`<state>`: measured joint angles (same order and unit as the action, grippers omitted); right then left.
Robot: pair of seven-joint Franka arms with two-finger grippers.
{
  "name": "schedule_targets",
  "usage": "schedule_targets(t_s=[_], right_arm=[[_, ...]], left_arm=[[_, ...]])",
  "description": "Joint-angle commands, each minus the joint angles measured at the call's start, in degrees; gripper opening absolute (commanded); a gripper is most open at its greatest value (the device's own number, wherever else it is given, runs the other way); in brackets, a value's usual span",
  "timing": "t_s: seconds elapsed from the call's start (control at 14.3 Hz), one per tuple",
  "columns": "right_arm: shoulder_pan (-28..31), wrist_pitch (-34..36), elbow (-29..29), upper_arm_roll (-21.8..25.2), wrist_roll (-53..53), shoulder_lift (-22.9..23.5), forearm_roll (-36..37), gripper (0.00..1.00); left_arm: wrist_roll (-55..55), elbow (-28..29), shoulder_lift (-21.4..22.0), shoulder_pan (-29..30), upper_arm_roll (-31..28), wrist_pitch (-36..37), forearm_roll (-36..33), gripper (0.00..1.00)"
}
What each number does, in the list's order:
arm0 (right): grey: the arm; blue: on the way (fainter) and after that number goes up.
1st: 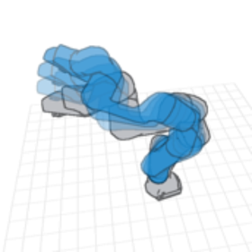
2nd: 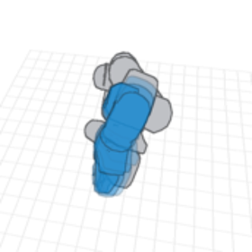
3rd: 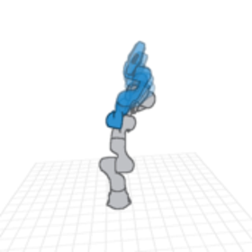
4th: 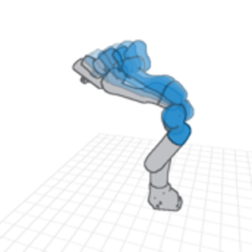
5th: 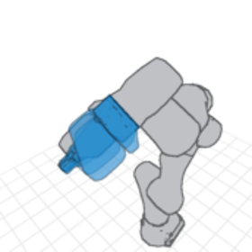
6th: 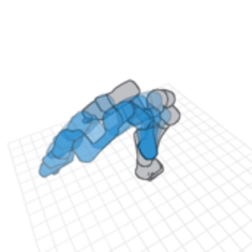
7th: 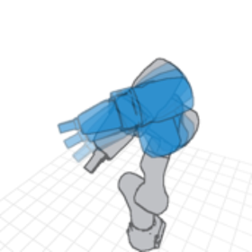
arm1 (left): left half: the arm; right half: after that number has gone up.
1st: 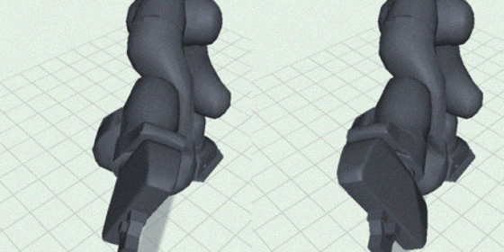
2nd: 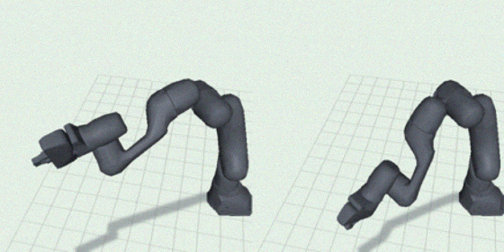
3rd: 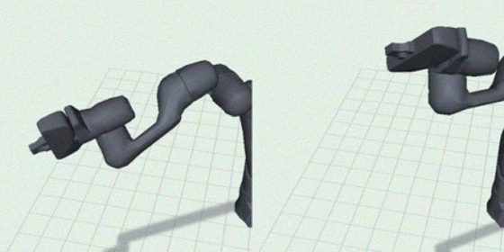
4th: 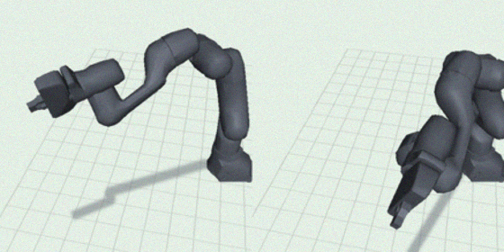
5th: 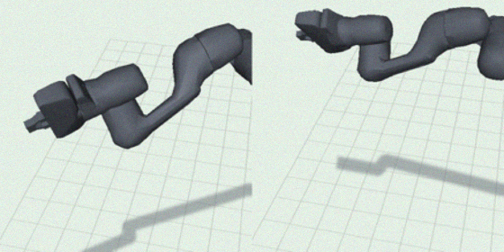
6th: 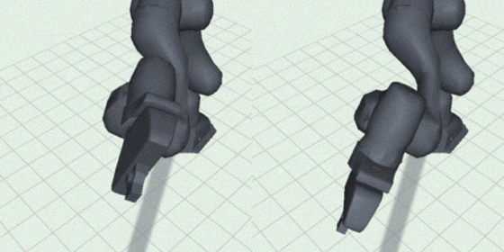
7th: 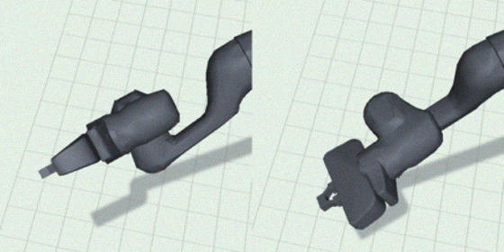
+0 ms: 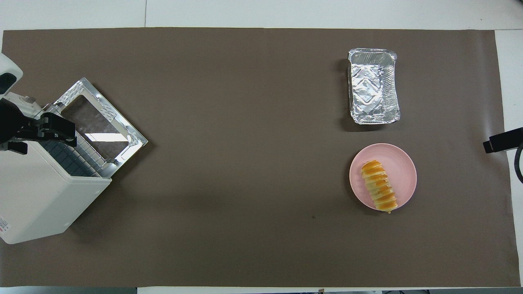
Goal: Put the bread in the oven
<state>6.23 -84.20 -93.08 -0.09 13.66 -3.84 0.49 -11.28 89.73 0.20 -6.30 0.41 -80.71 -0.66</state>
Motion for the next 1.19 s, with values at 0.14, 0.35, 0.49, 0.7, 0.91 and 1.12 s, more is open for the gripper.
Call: schedule_targets(t_s=[0.14, 0.35, 0.49, 0.7, 0.91, 1.12], right_arm=[[1.1, 0.4, -0.8, -0.5, 1.5, -0.9, 0.4, 1.0], [1.0, 0.3, -1.0, -0.6, 1.4, -1.0, 0.4, 1.0], [0.9, 0.2, -2.2, -0.6, 1.5, -1.8, 0.5, 1.0], [0.3, -3.0, -9.1, -0.7, 1.6, -4.9, 0.4, 1.0], [-1.0, -13.9, -22.5, -1.4, 1.1, -9.2, 0.1, 1.0], [-5.0, -22.2, -30.1, -1.4, -1.0, -8.5, 0.1, 1.0]], left_arm=[[-0.1, 1.6, 1.5, 0.5, 0.1, -0.1, 0.7, 1.0], [-0.1, 1.6, 1.5, 0.5, 0.1, -0.1, 0.7, 1.0], [-0.1, 1.6, 1.5, 0.5, 0.1, -0.1, 0.7, 1.0], [-0.1, 1.6, 1.5, 0.5, 0.1, -0.1, 0.7, 1.0], [-0.1, 1.6, 1.5, 0.5, 0.1, -0.1, 0.7, 1.0], [-0.1, 1.6, 1.5, 0.5, 0.1, -0.1, 0.7, 1.0]])
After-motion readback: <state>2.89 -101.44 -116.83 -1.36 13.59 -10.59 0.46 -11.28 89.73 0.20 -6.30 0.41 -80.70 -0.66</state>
